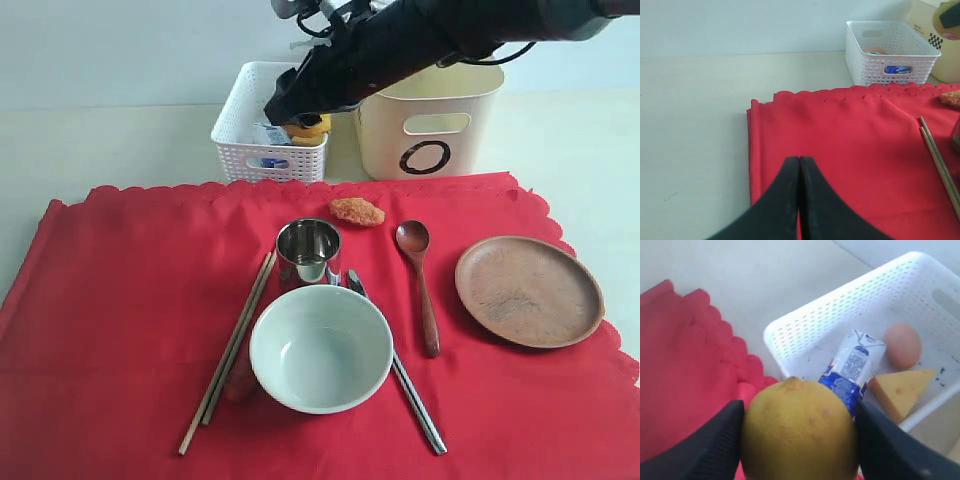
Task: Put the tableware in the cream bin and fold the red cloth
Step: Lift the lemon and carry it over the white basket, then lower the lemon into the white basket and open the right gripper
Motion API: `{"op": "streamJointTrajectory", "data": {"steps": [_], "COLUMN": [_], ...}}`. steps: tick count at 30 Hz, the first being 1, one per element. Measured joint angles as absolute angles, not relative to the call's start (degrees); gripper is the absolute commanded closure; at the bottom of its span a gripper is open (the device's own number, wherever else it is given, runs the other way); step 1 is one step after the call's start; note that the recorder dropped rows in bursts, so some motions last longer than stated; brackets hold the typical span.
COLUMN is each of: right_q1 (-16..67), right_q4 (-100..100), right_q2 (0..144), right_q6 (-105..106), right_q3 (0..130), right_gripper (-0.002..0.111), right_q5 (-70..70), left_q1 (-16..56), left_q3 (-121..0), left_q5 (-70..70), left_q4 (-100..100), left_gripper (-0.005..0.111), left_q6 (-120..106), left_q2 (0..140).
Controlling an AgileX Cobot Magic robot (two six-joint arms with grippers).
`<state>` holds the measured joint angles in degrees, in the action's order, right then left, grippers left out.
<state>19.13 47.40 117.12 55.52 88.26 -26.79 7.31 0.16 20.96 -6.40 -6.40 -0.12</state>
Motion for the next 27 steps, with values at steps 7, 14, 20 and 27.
{"op": "streamJointTrajectory", "data": {"steps": [7,14,20,27], "right_q1": [20.37,23.21,24.39,24.88], "right_q4": [52.99,53.48,53.76,53.76], "right_q2": [120.76,122.55,125.30,127.93], "right_q6": [55.52,55.52,55.52,55.52], "right_q3": [88.26,88.26,90.99,93.94], "right_gripper": [0.108,0.108,0.096,0.072], "right_q5": [-16.28,-5.80,-3.09,-2.98], "left_q1": [7.31,7.31,7.31,7.31], "left_q3": [0.16,0.16,0.16,0.16], "left_q5": [20.96,20.96,20.96,20.96], "left_q4": [-6.40,-6.40,-6.40,-6.40], "left_gripper": [0.107,0.107,0.107,0.107], "left_q6": [-6.40,-6.40,-6.40,-6.40], "left_q2": [-0.12,-0.12,-0.12,-0.12]}}
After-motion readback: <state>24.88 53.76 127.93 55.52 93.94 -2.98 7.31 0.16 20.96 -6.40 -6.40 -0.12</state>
